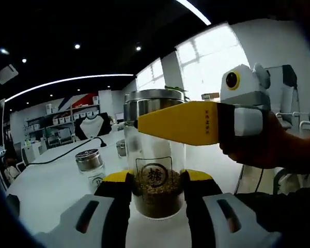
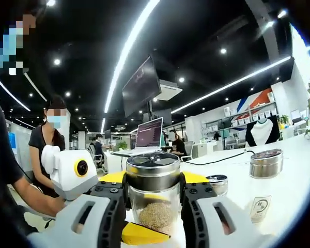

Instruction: Rotate the seasoning bottle until the label or dispensing opening points toward the visible target arrow and the bottle remains upright within the marked orientation range

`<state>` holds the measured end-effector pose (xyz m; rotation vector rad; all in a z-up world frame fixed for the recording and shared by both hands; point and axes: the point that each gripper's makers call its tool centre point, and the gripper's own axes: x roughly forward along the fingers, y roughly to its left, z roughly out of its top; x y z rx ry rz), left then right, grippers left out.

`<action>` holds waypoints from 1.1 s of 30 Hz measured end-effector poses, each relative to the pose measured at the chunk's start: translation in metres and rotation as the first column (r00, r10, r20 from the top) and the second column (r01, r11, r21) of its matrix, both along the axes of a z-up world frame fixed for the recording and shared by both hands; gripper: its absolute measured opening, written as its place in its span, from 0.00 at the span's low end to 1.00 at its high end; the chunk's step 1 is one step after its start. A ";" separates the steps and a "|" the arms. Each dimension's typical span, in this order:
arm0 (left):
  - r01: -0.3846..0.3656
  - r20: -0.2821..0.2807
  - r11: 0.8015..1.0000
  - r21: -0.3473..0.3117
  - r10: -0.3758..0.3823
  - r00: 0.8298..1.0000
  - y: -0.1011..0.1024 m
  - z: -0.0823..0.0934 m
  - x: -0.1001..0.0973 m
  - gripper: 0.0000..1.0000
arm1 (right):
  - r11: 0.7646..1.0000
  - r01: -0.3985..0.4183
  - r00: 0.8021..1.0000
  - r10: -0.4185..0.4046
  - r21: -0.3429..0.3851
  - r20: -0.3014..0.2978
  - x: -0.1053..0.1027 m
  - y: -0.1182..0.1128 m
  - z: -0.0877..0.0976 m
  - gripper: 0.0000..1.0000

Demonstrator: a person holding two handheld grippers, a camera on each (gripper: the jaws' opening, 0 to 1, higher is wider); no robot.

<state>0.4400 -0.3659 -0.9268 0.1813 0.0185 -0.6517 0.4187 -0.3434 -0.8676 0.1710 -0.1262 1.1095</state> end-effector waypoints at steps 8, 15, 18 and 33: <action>0.241 -0.007 0.968 -0.072 -0.243 0.970 -0.007 0.009 -0.013 0.41 | 0.996 -0.087 0.996 0.087 0.005 -0.013 -0.003 -0.010 0.006 0.37; 0.398 -0.017 0.906 -0.144 -0.405 0.914 -0.014 0.015 -0.032 0.41 | 0.967 -0.251 0.968 0.252 0.041 -0.015 -0.020 -0.011 0.013 0.37; 0.446 -0.027 0.875 -0.190 -0.459 0.888 -0.016 0.017 -0.039 0.42 | 0.948 -0.303 0.951 0.308 0.099 -0.038 -0.023 -0.015 0.016 0.37; 0.287 -0.045 0.950 -0.122 -0.294 0.955 -0.013 0.010 -0.025 0.41 | 0.963 -0.247 0.966 0.253 0.106 -0.054 -0.014 -0.013 0.012 0.38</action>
